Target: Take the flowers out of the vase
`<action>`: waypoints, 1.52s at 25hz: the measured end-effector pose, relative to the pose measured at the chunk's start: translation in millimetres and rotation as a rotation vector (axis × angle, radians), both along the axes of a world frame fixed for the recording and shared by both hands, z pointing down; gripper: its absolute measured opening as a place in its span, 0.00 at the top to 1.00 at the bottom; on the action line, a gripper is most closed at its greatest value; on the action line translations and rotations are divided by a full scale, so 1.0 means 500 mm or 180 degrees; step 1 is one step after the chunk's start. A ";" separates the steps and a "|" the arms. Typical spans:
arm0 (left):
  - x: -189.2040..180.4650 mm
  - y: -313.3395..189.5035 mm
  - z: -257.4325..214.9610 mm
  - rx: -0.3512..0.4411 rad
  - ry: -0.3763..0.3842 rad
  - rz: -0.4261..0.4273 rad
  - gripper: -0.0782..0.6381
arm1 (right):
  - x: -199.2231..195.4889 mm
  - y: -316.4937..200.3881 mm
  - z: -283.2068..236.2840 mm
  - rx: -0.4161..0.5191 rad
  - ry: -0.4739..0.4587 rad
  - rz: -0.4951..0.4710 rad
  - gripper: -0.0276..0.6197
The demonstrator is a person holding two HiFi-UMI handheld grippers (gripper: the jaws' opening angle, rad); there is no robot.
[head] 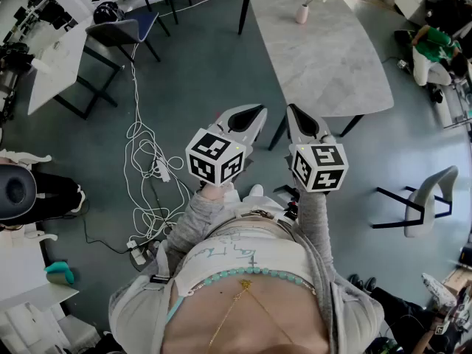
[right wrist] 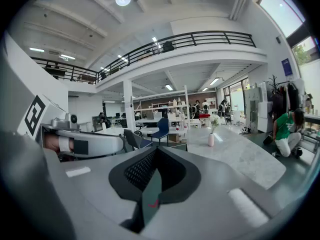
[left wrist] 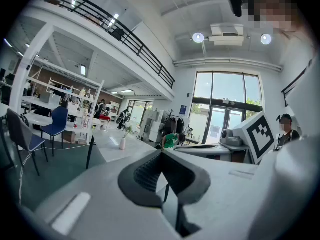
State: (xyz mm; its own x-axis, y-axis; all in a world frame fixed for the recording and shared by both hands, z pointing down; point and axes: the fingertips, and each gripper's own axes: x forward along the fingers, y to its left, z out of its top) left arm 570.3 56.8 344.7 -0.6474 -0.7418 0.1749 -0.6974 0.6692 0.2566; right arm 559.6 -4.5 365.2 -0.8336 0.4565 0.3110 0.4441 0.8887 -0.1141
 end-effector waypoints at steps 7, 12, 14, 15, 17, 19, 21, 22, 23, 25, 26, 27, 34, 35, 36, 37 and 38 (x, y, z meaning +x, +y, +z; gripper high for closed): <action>0.010 -0.018 0.004 0.0017 0.0009 -0.0015 0.89 | 0.006 -0.019 -0.005 -0.0104 -0.0065 -0.0028 0.92; 0.022 -0.023 0.015 0.0032 0.0052 -0.0051 0.89 | 0.006 -0.022 0.004 -0.0126 -0.0033 -0.0084 0.92; 0.026 -0.021 0.022 0.0043 0.0080 -0.0062 0.89 | 0.005 -0.020 0.009 -0.0134 -0.0012 -0.0095 0.92; 0.028 -0.018 0.024 0.0046 0.0095 -0.0069 0.89 | 0.005 -0.018 0.011 -0.0131 -0.0002 -0.0104 0.92; 0.028 -0.008 0.027 0.0048 0.0130 -0.0092 0.89 | 0.004 -0.010 0.014 -0.0119 0.0018 -0.0125 0.92; 0.024 0.002 0.030 0.0056 0.0152 -0.0114 0.89 | 0.000 -0.006 0.017 -0.0102 0.0031 -0.0120 0.92; 0.014 0.010 0.033 0.0071 0.0150 -0.0121 0.89 | -0.008 -0.004 0.021 -0.0087 0.0036 -0.0098 0.92; 0.007 0.014 0.034 0.0085 0.0144 -0.0119 0.89 | -0.015 -0.002 0.023 -0.0086 0.0038 -0.0090 0.92; -0.002 0.020 0.035 0.0104 0.0138 -0.0116 0.89 | -0.022 0.002 0.025 -0.0083 0.0039 -0.0082 0.92; -0.020 0.031 0.037 0.0138 0.0135 -0.0097 0.89 | -0.039 0.010 0.028 -0.0070 0.0037 -0.0059 0.92; -0.030 0.036 0.039 0.0146 0.0138 -0.0079 0.89 | -0.048 0.015 0.030 -0.0063 0.0039 -0.0043 0.92; -0.039 0.042 0.040 0.0147 0.0141 -0.0057 0.89 | -0.056 0.020 0.032 -0.0058 0.0044 -0.0027 0.92; -0.123 0.087 0.053 0.0118 0.0212 0.0086 0.89 | -0.141 0.061 0.036 -0.0081 0.0070 0.0104 0.92; -0.135 0.092 0.056 0.0099 0.0232 0.0100 0.89 | -0.153 0.066 0.036 -0.0075 0.0068 0.0116 0.92; -0.146 0.097 0.058 0.0086 0.0247 0.0117 0.89 | -0.165 0.070 0.035 -0.0073 0.0065 0.0126 0.92; -0.158 0.102 0.059 0.0087 0.0255 0.0135 0.89 | -0.178 0.074 0.034 -0.0074 0.0063 0.0134 0.92; -0.170 0.107 0.059 0.0099 0.0255 0.0151 0.89 | -0.190 0.080 0.034 -0.0074 0.0061 0.0139 0.92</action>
